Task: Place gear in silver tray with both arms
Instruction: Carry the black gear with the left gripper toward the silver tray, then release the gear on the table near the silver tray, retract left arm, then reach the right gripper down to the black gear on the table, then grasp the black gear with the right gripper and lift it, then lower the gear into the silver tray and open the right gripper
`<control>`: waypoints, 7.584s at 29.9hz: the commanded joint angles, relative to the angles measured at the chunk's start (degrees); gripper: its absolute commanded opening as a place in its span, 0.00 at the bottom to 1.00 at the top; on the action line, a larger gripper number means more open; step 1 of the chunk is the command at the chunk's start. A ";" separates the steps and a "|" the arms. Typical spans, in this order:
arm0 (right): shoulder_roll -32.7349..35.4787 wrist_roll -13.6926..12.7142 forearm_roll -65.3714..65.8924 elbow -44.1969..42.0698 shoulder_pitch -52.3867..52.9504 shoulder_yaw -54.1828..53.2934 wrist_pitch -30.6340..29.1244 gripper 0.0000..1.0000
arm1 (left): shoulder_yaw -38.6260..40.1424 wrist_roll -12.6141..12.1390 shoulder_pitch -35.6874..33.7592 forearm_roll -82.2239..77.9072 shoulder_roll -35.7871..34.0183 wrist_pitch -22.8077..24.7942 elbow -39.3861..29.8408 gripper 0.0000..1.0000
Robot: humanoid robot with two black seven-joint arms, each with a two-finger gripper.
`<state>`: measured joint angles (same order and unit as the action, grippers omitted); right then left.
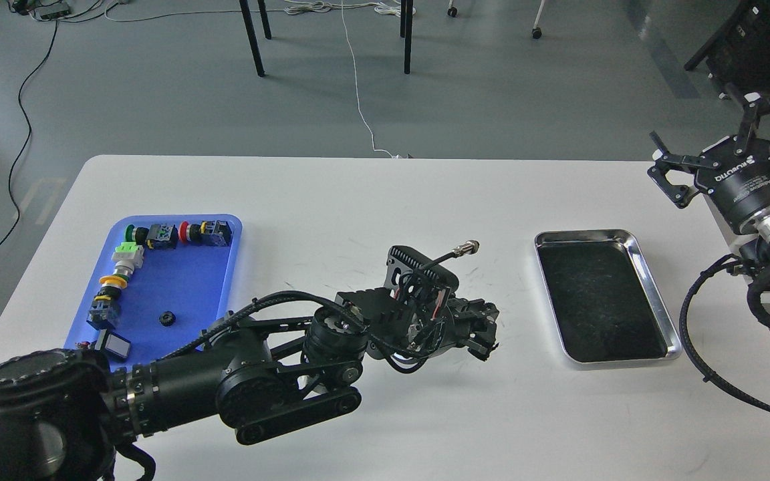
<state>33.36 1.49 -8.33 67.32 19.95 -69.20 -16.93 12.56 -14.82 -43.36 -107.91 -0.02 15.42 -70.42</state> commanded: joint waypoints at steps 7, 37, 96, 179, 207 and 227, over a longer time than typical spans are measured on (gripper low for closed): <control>0.04 0.00 -0.02 1.14 -0.17 -0.67 -0.03 0.99 | -1.66 0.06 2.49 -2.22 0.02 -5.48 2.75 0.13; -0.04 0.00 -0.02 2.38 -2.02 -1.11 0.15 0.99 | -4.12 1.38 8.03 -2.39 0.02 -11.28 2.92 0.36; 15.60 -0.26 0.25 6.42 18.28 21.12 -0.20 0.99 | 55.55 18.95 16.91 91.91 -27.58 -12.34 11.98 1.00; -27.90 -9.40 49.82 1.50 67.33 110.50 -9.08 0.58 | 55.55 22.38 20.07 91.12 -29.95 -12.69 11.36 1.00; -25.20 -9.67 49.56 1.67 74.69 109.64 -8.73 0.02 | 55.64 22.82 19.98 91.12 -30.65 -12.69 11.36 1.00; 12.08 -8.26 59.22 6.34 63.48 100.41 -5.58 0.02 | 55.03 22.82 20.07 91.12 -29.60 -13.13 11.36 1.00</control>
<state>44.38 -7.07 49.32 75.30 89.16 32.84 -24.66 67.77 8.01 -23.37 -16.78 -29.72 2.49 -59.06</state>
